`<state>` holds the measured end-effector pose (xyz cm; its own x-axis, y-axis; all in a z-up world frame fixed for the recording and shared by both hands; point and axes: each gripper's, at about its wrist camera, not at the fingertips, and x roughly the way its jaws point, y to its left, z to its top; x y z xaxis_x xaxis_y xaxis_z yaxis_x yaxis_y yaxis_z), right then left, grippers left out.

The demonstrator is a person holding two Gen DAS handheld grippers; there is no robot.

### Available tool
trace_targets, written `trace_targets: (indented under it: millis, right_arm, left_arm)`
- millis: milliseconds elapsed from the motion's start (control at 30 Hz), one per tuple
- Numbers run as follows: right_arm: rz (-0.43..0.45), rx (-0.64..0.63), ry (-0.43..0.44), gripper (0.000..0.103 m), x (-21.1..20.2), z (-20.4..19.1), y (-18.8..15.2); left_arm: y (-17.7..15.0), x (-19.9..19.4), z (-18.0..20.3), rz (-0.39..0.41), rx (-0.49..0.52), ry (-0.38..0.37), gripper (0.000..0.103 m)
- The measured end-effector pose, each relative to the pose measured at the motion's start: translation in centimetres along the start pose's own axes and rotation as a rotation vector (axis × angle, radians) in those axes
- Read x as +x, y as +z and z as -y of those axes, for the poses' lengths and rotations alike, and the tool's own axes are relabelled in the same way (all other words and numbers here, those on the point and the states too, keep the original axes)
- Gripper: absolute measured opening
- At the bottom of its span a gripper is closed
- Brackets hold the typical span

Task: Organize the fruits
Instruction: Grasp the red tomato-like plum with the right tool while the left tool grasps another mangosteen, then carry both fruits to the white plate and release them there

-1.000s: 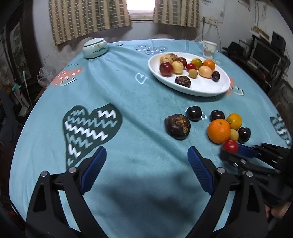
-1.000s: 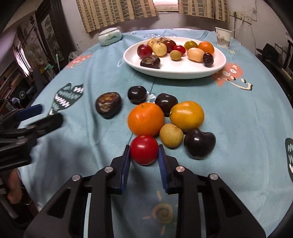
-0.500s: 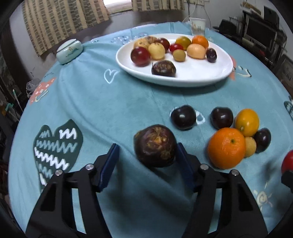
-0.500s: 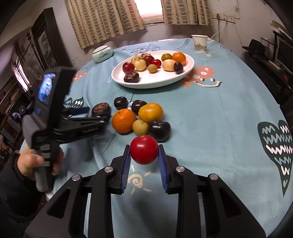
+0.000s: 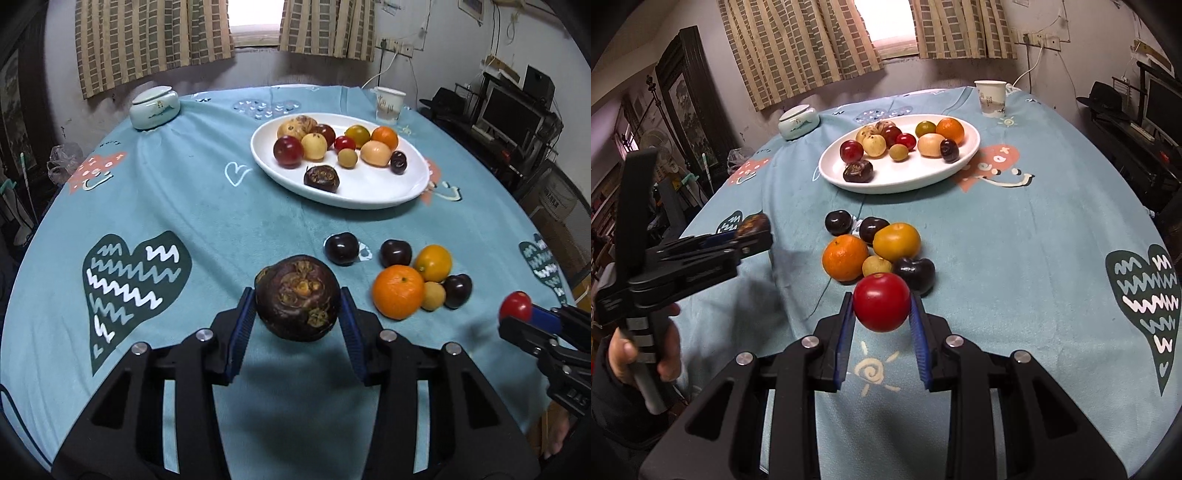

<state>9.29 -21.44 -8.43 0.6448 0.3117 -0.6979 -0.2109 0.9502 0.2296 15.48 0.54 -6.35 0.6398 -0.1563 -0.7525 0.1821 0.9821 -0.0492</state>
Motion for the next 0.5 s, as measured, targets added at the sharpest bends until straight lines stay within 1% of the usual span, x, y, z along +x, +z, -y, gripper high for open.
trace_targets:
  millis: [100, 333, 400, 500]
  right_arm:
    - [0.007, 0.000, -0.006, 0.030, -0.4, 0.0, 0.0]
    - [0.021, -0.006, -0.015, 0.030, -0.8, -0.1, 0.3]
    - [0.017, -0.012, -0.016, 0.030, -0.7, -0.1, 0.5]
    - [0.002, -0.031, -0.008, 0.030, -0.3, -0.2, 1.8]
  left_arm:
    - [-0.1, -1.2, 0.2, 0.021, 0.003, -0.011, 0.046]
    - [-0.1, -2.4, 0.6, 0.033, 0.011, -0.026, 0.046]
    - [0.4, -2.5, 0.7, 0.028, 0.012, -0.036, 0.046]
    - [1.9, -2.3, 0.8, 0.021, 0.027, -0.030, 0.046]
